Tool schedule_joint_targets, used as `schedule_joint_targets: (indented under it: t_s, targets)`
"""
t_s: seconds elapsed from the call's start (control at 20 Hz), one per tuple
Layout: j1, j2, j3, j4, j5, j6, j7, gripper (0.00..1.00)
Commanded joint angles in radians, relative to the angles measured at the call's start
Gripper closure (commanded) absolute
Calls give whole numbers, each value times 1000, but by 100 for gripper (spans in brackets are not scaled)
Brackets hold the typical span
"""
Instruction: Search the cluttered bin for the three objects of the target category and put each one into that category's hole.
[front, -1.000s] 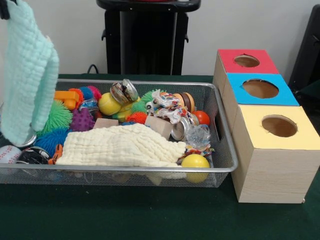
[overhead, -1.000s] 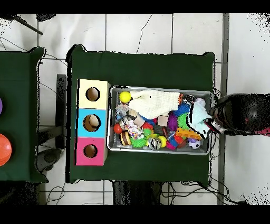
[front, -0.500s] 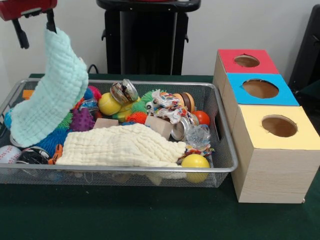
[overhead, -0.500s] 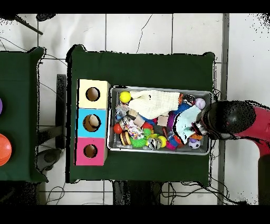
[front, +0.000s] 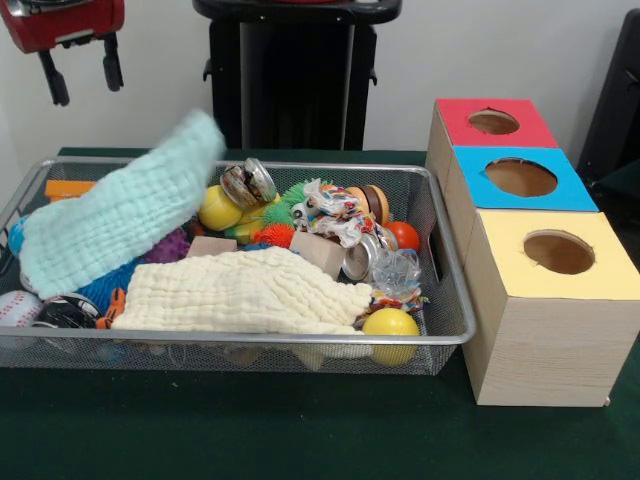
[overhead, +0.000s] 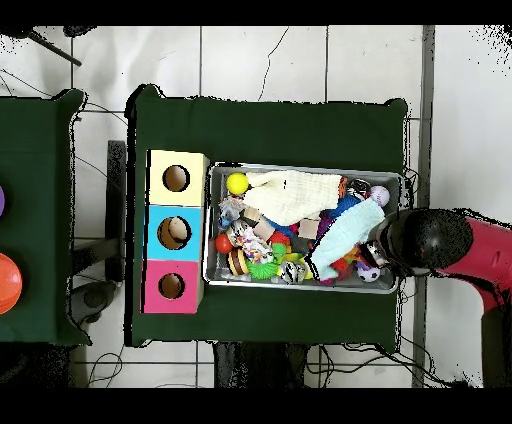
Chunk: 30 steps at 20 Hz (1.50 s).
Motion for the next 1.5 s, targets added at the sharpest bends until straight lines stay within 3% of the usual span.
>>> schedule_joint_targets:
  t_s: [0.05,0.7,1.05,1.5]
  targets:
    - [31,1,-44,117,57,-85,243,0]
    - [130,-15,-131,171,163,-182,353,0]
    - [116,16,-89,306,321,-429,367,0]
    - [153,57,-91,330,391,-562,368,0]
